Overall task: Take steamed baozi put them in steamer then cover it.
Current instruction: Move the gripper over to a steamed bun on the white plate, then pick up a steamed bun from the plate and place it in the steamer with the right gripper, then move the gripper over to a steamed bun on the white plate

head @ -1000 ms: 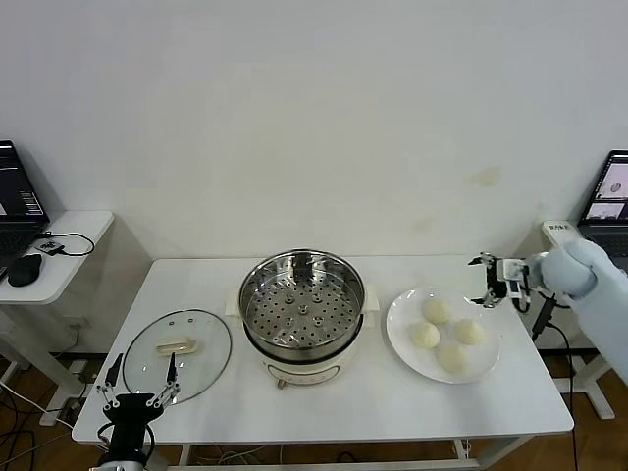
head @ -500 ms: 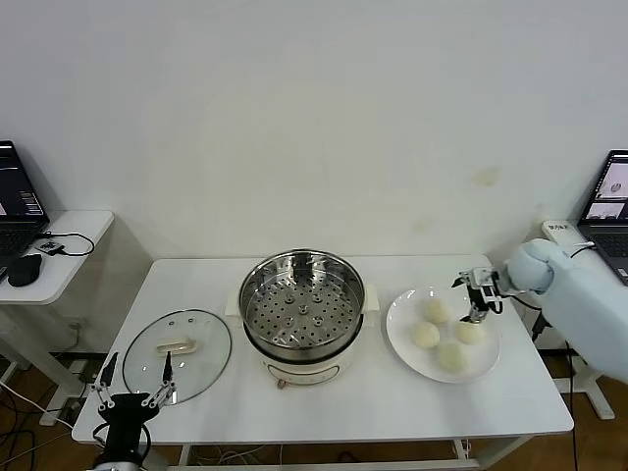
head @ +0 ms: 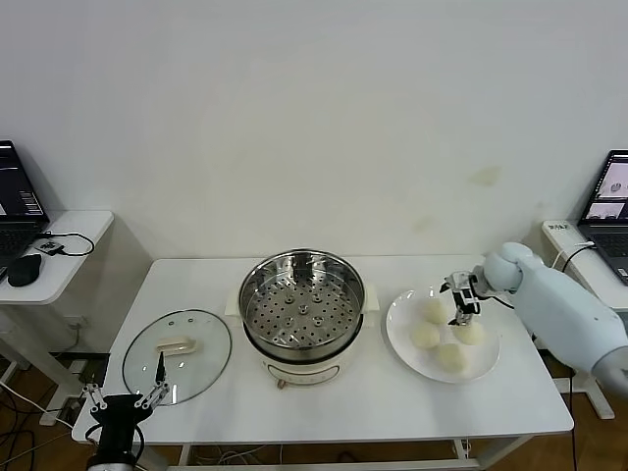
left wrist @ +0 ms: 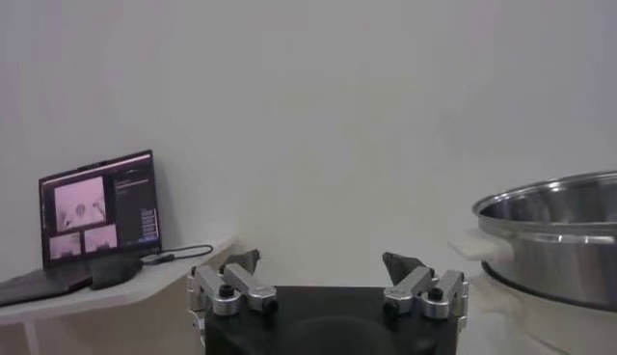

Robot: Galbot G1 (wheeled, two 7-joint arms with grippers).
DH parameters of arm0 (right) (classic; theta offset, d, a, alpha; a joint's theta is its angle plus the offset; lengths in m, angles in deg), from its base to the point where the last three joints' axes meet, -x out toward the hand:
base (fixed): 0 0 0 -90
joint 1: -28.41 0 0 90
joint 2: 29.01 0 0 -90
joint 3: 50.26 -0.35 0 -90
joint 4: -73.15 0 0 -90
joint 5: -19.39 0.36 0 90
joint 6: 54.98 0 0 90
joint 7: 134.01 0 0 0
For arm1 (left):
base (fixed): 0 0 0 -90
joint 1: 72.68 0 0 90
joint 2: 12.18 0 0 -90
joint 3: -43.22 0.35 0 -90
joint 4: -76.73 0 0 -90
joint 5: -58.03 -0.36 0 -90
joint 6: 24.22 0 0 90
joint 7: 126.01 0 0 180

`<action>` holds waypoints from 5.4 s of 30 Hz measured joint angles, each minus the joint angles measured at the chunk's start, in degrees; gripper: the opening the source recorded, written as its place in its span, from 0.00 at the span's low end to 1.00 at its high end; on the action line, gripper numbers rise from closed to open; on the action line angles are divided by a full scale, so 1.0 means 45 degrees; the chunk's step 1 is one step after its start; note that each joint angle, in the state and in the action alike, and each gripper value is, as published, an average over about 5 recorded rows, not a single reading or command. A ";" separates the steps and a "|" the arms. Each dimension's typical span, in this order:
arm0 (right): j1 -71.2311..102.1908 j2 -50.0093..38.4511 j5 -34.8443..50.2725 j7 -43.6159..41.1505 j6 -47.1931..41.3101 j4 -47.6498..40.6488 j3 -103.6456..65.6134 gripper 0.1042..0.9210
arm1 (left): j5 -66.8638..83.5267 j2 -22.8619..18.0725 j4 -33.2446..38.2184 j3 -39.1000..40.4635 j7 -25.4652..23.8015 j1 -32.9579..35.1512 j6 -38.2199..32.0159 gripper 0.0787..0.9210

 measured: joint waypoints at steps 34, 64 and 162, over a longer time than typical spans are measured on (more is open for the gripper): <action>-0.0145 0.0692 -0.0684 0.0078 -0.0026 -0.1030 -0.0063 0.65 | 0.0019 -0.0022 -0.0021 -0.0050 0.0018 0.0109 -0.0229 0.88; -0.6890 -0.0585 0.4944 0.0065 -0.0942 0.3777 0.5191 0.65 | 0.0438 0.0329 -0.0282 0.0196 -0.0017 -0.0189 -0.0359 0.88; -0.7203 -0.3725 0.5751 0.0028 -0.3409 0.8408 0.8617 0.88 | 0.1057 0.0581 -0.0466 -0.0301 -0.0066 -0.0155 -0.0463 0.88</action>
